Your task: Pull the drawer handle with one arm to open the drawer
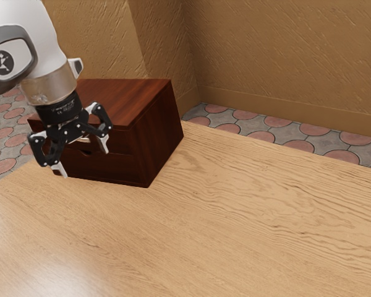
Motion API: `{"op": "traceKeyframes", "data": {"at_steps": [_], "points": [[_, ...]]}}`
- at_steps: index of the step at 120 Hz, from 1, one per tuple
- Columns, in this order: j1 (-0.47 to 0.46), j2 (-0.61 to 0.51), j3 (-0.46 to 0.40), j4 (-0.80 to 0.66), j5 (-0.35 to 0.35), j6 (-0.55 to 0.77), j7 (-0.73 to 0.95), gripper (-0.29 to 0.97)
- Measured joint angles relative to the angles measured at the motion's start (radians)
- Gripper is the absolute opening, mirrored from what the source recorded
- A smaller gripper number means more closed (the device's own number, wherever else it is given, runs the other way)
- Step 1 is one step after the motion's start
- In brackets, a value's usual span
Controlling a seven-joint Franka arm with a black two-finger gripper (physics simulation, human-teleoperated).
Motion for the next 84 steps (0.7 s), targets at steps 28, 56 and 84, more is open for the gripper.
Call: {"op": "traceKeyframes", "data": {"at_steps": [28,56,84], "points": [[0.102,0.023,-0.037,0.027,0.017,0.064,-0.116,0.68],[0.545,0.125,-0.318,0.079,-0.013,0.077,-0.196,0.68],[0.562,0.239,-0.300,0.113,-0.018,0.222,-0.248,0.68]]}}
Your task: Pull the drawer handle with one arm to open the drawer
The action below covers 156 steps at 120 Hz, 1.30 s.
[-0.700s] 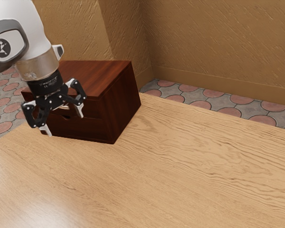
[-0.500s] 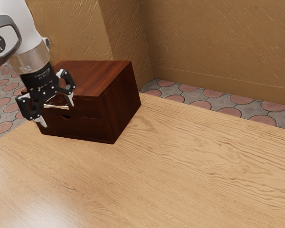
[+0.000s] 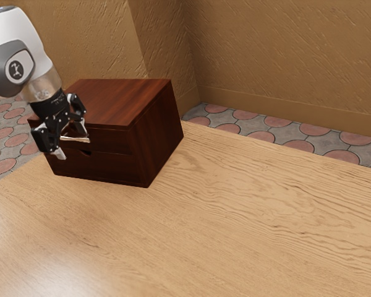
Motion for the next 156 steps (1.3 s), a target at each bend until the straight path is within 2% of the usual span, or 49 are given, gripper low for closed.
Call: {"op": "traceKeyframes", "data": {"at_steps": [26,37,48,72,103,118,156], "points": [[0.036,0.052,0.003,0.038,0.006,0.074,-0.028,0.68],[0.119,0.055,-0.055,0.038,0.008,0.090,-0.035,0.68],[0.151,0.067,-0.070,0.042,0.010,0.101,-0.041,0.68],[0.128,0.113,-0.070,0.073,0.026,0.124,-0.048,0.68],[0.141,0.158,-0.058,0.093,0.030,0.166,-0.053,0.68],[0.132,0.160,-0.019,0.096,0.030,0.178,-0.053,0.68],[0.122,0.152,-0.001,0.069,0.032,0.203,-0.043,0.68]]}}
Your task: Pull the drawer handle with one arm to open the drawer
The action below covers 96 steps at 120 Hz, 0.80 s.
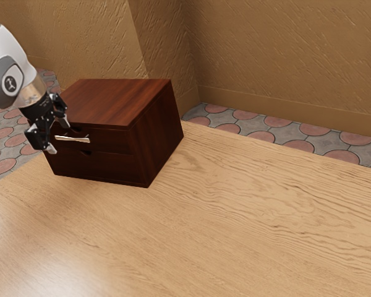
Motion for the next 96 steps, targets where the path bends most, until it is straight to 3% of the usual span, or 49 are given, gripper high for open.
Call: {"op": "traceKeyframes", "data": {"at_steps": [26,58,96], "points": [[0.000,-0.009,0.000,-0.028,-0.001,0.032,0.008,0.68],[0.000,-0.016,0.000,-0.040,-0.002,0.054,0.014,0.51],[-0.002,-0.012,0.000,-0.057,-0.003,0.079,0.023,0.46]]}}
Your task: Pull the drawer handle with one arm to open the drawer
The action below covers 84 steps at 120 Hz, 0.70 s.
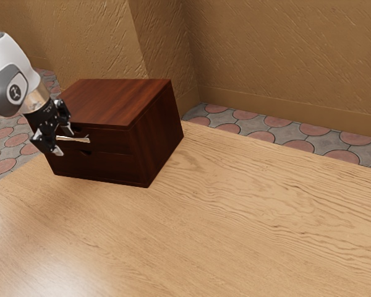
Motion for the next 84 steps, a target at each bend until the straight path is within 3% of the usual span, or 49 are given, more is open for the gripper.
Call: {"op": "traceKeyframes", "data": {"at_steps": [43,84], "points": [[-0.004,-0.011,0.000,-0.041,0.001,0.035,0.010,0.44],[-0.010,-0.013,0.000,-0.057,0.000,0.046,0.016,0.25]]}}
